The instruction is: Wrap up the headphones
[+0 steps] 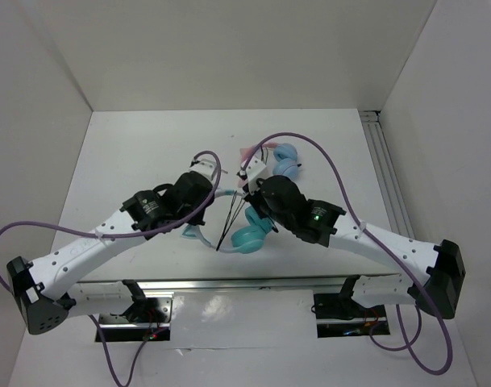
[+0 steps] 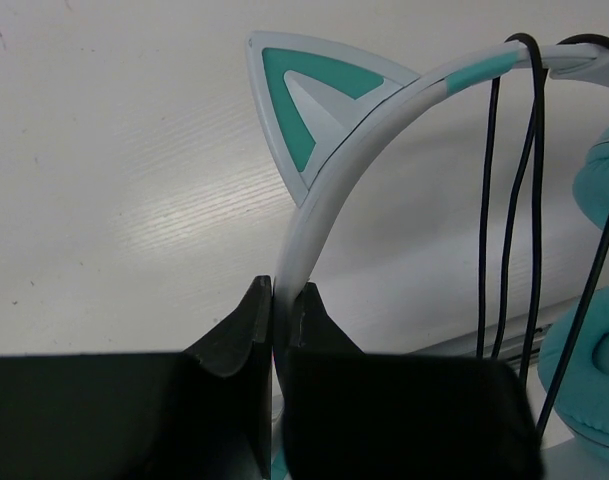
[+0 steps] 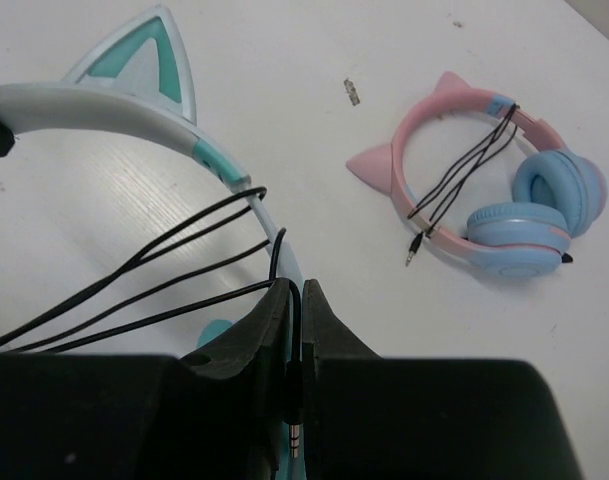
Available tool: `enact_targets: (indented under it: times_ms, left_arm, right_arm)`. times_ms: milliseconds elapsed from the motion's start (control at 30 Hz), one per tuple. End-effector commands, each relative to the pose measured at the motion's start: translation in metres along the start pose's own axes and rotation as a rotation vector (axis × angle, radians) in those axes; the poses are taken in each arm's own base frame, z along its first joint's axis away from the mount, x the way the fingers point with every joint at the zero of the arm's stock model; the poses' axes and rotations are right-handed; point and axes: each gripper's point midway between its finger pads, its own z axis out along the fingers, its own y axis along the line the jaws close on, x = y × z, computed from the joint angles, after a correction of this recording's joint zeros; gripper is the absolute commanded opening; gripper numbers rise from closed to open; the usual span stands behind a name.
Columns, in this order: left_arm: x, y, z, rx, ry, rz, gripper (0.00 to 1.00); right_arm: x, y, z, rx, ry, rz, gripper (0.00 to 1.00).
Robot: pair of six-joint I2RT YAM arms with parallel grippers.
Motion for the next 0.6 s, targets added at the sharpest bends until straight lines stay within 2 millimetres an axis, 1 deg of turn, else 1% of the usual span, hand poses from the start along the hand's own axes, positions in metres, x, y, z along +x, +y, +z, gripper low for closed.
enact_targets:
  times_ms: [0, 33, 67, 133, 167, 200, 233, 267, 300, 333, 367, 400, 433, 467, 500, 567]
  left_arm:
    - [0.023, -0.008, -0.022, 0.098, 0.061, 0.103, 0.0]
    - [0.024, -0.011, -0.023, 0.106, 0.061, 0.112, 0.0]
    - [0.027, -0.011, -0.023, 0.111, 0.075, 0.116, 0.0]
    - [0.028, -0.013, -0.024, 0.117, 0.075, 0.123, 0.0]
    - [0.025, -0.014, -0.026, 0.12, 0.067, 0.12, 0.0]
    - [0.026, -0.014, -0.024, 0.117, 0.075, 0.123, 0.0]
    - [0.026, -0.014, -0.024, 0.117, 0.075, 0.123, 0.0]
    - [0.027, -0.015, -0.021, 0.113, 0.085, 0.127, 0.0]
    - [0.028, -0.016, -0.022, 0.121, 0.088, 0.127, 0.0]
    - [0.025, -0.017, -0.023, 0.125, 0.08, 0.133, 0.0]
    - [0.024, -0.017, -0.023, 0.125, 0.08, 0.133, 0.0]
    - [0.026, -0.019, -0.022, 0.133, 0.092, 0.135, 0.0]
    - [0.026, -0.019, -0.022, 0.133, 0.092, 0.136, 0.0]
    - [0.027, -0.02, -0.022, 0.142, 0.095, 0.144, 0.0]
    - [0.027, -0.02, -0.022, 0.142, 0.095, 0.145, 0.0]
    - [0.024, -0.021, -0.024, 0.145, 0.087, 0.142, 0.0]
  right_arm:
    - [-0.037, -0.039, 0.001, 0.129, -0.117, 0.022, 0.08]
    - [-0.041, -0.036, 0.002, 0.111, -0.133, 0.017, 0.1]
    - [-0.041, -0.038, 0.002, 0.109, -0.132, 0.019, 0.1]
    - [-0.047, -0.034, 0.003, 0.088, -0.156, 0.025, 0.1]
    - [-0.047, -0.033, 0.003, 0.078, -0.157, 0.024, 0.1]
    - [-0.049, -0.033, 0.003, 0.08, -0.166, 0.018, 0.12]
    - [-0.044, -0.033, 0.004, 0.079, -0.156, 0.014, 0.14]
    - [-0.047, -0.033, 0.004, 0.08, -0.167, 0.018, 0.17]
    - [-0.043, -0.035, 0.005, 0.092, -0.157, 0.007, 0.21]
    - [-0.04, -0.036, 0.006, 0.101, -0.156, 0.008, 0.23]
    - [-0.04, -0.042, 0.006, 0.122, -0.152, 0.002, 0.25]
    - [-0.037, -0.042, 0.008, 0.123, -0.151, 0.002, 0.25]
    - [-0.041, -0.044, 0.007, 0.138, -0.167, 0.009, 0.27]
    - [-0.038, -0.046, 0.008, 0.148, -0.165, -0.001, 0.29]
    - [-0.038, -0.046, 0.008, 0.148, -0.165, -0.001, 0.34]
    - [-0.036, -0.045, 0.011, 0.147, -0.155, -0.004, 0.34]
